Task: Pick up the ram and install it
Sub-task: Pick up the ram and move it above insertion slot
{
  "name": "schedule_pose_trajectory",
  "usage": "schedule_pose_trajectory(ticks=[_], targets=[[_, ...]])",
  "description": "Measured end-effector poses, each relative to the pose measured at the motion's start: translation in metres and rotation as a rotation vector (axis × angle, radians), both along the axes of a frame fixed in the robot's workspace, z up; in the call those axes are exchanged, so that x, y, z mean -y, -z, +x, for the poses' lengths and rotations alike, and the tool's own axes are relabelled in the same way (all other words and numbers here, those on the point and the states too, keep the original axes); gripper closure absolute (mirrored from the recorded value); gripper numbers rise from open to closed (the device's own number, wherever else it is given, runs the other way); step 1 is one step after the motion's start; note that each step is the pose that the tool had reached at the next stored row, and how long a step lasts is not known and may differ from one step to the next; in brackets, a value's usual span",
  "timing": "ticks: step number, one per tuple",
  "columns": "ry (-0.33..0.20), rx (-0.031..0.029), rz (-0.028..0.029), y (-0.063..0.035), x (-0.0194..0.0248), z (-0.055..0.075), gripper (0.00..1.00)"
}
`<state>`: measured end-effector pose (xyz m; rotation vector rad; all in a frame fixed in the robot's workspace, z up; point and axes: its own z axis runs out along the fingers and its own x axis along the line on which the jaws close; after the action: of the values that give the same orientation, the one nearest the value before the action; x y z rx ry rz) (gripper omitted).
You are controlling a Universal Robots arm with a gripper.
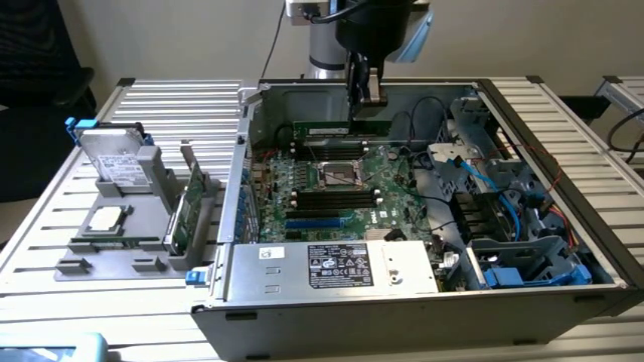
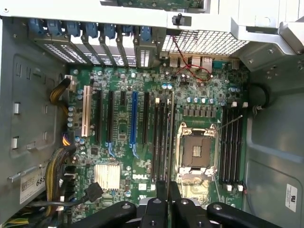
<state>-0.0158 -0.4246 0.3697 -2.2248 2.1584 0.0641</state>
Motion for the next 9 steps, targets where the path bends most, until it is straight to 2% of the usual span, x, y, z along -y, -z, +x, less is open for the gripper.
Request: schedule_pose_trajectory(ticks=[9], targets=[[0.000, 0.0000, 0.0000, 0.0055, -0.0035, 0.0009, 0.87]])
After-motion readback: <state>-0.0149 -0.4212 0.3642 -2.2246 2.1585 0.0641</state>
